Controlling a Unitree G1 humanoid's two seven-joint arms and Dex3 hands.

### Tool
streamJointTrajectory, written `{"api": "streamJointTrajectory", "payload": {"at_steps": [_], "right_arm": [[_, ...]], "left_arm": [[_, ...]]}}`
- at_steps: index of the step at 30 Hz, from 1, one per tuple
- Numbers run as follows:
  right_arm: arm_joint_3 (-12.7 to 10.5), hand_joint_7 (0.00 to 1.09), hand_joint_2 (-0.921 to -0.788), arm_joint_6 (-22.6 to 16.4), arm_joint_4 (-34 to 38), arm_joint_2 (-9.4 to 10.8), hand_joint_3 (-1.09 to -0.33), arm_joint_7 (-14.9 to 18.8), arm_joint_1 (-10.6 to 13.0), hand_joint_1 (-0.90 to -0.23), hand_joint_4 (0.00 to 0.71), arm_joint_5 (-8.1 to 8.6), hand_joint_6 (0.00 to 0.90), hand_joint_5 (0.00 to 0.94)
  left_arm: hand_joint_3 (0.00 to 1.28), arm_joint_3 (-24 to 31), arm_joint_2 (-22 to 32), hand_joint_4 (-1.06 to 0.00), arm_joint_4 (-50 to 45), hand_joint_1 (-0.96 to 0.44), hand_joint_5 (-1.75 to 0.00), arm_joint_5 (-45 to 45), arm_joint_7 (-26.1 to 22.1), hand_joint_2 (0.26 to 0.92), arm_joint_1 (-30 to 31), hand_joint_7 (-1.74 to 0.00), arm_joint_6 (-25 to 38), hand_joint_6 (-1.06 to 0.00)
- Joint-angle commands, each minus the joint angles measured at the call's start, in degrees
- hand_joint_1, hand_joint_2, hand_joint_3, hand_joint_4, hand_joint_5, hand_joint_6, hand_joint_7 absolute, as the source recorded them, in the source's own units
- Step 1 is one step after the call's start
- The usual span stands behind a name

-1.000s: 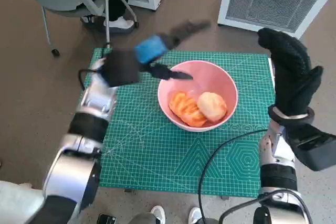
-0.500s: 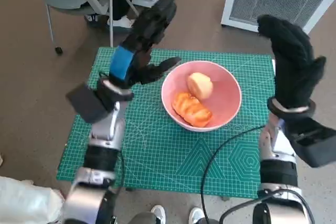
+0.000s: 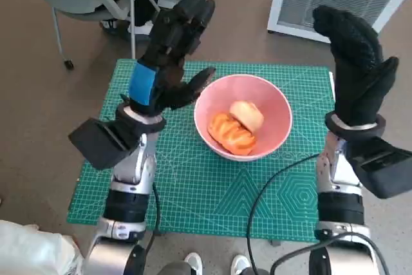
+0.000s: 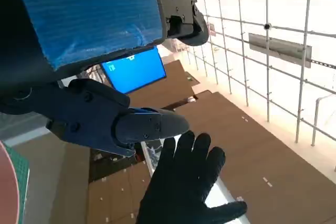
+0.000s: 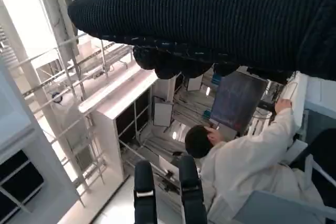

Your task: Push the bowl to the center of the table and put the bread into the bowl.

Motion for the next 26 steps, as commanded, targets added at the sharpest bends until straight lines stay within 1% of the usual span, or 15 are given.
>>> {"api": "streamJointTrajectory", "payload": {"at_steps": [1, 8, 15, 26], "right_arm": [[0.68, 0.15, -0.921, 1.16, -0.59, -0.08, -0.753, -0.55, 0.28, -0.605, 0.343, -0.85, 0.328, 0.0], [0.93, 0.15, -0.921, 1.64, -1.06, -0.46, -0.752, -0.42, 0.53, -0.606, 0.338, -0.94, 0.321, 0.0], [1.04, 0.15, -0.921, 2.53, -1.56, -0.75, -0.752, -0.23, 0.64, -0.607, 0.334, -0.82, 0.31, 0.0], [1.62, 0.14, -0.921, 4.37, -3.55, -0.91, -0.751, -0.18, 1.25, -0.622, 0.313, -0.94, 0.303, 0.0]], "left_arm": [[0.41, -0.32, -0.13, -0.19, -2.36, -0.51, 0.0, -0.26, 1.06, 0.921, 1.5, -0.66, 0.86, 0.0], [0.42, -0.56, -0.11, -0.19, -2.72, -0.49, 0.0, 1.57, 2.89, 0.921, 2.02, -0.65, -0.82, 0.0], [0.42, -0.22, -0.05, -0.19, -2.18, -0.49, -0.01, 0.78, 3.31, 0.921, 1.99, -0.65, -1.04, 0.0], [0.41, -0.02, 0.27, -0.2, -3.13, -0.45, -0.01, 0.04, 3.43, 0.921, 2.38, -0.68, -0.01, 0.0]]}}
